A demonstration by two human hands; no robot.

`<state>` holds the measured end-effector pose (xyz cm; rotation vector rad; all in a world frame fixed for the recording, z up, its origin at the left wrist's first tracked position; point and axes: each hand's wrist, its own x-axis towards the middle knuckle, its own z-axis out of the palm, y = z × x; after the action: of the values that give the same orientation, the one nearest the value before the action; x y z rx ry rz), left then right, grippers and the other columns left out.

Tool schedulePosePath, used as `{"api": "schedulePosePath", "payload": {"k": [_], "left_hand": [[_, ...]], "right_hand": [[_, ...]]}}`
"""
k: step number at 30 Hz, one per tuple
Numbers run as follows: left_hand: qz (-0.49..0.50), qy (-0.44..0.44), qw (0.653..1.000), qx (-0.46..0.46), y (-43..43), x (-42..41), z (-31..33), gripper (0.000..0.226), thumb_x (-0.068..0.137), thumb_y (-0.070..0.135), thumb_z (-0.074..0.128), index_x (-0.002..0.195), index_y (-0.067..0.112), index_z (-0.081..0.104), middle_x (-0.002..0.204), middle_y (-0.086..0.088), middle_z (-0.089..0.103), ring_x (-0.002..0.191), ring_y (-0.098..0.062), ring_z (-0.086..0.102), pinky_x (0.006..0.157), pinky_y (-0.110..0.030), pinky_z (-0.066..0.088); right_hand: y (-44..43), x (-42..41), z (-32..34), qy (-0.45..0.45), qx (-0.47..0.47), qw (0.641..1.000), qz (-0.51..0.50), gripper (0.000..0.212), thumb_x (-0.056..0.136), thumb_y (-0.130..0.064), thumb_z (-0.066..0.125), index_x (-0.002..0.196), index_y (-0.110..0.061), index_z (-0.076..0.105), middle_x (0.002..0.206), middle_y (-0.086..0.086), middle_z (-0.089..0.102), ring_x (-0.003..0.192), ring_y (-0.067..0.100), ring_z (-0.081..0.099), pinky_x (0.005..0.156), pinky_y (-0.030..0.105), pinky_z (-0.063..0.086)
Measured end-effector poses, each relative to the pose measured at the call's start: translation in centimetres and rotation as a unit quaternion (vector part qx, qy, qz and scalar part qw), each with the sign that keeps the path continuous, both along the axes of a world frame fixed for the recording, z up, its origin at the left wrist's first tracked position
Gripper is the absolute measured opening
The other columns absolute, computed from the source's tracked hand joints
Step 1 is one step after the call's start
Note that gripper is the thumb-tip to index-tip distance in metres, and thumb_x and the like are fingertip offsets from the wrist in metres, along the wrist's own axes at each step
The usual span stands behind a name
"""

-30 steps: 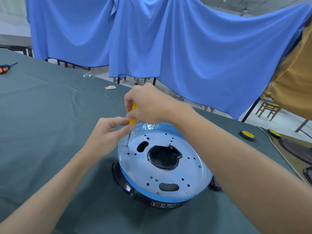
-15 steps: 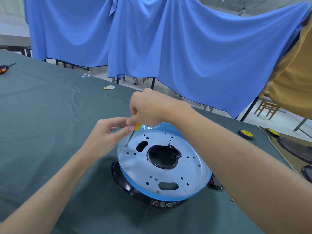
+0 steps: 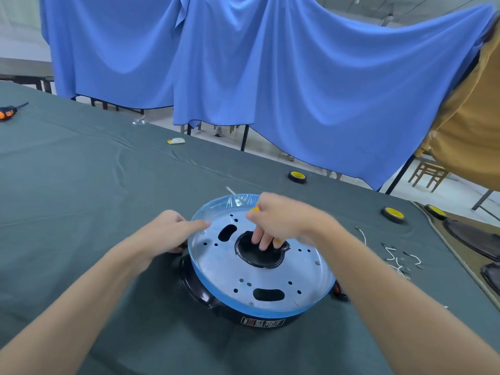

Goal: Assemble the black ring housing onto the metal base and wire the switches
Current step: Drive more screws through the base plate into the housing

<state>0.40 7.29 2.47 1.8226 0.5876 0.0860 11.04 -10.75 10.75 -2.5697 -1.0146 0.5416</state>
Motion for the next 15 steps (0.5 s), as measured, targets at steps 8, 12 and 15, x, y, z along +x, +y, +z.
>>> {"api": "schedulePosePath", "payload": {"k": [8, 12, 15], "left_hand": [[0.065, 0.03, 0.997, -0.01, -1.0, 0.6, 0.8, 0.014, 0.083, 0.011, 0.06, 0.073, 0.011, 0.051, 0.052, -0.003, 0.046, 0.039, -0.018, 0.034, 0.048, -0.02, 0.038], [0.044, 0.047, 0.998, -0.01, -1.1, 0.6, 1.7, 0.014, 0.081, 0.013, 0.058, 0.074, 0.016, 0.046, 0.062, -0.006, 0.035, 0.051, -0.02, 0.023, 0.048, -0.021, 0.033], [0.037, 0.072, 0.996, -0.033, -1.0, 1.0, 1.9, 0.026, 0.082, 0.012, 0.053, 0.06, 0.016, 0.039, 0.052, -0.004, 0.035, 0.042, -0.018, 0.023, 0.041, -0.016, 0.03]], "right_hand": [[0.3, -1.5, -4.5, 0.098, 0.153, 0.978, -0.101, 0.028, 0.1, -0.036, 0.041, 0.091, -0.011, 0.049, 0.078, 0.009, 0.06, 0.055, 0.019, 0.044, 0.057, 0.027, 0.039], [0.1, -1.5, -4.8, 0.115, 0.184, 0.971, -0.103, 0.035, 0.1, -0.036, 0.041, 0.088, -0.003, 0.043, 0.079, 0.006, 0.051, 0.061, 0.019, 0.041, 0.058, 0.028, 0.037], [0.0, -1.6, -4.7, 0.12, 0.192, 0.971, -0.077, 0.027, 0.1, -0.037, 0.041, 0.084, -0.015, 0.042, 0.08, 0.006, 0.051, 0.06, 0.019, 0.041, 0.057, 0.028, 0.038]]}}
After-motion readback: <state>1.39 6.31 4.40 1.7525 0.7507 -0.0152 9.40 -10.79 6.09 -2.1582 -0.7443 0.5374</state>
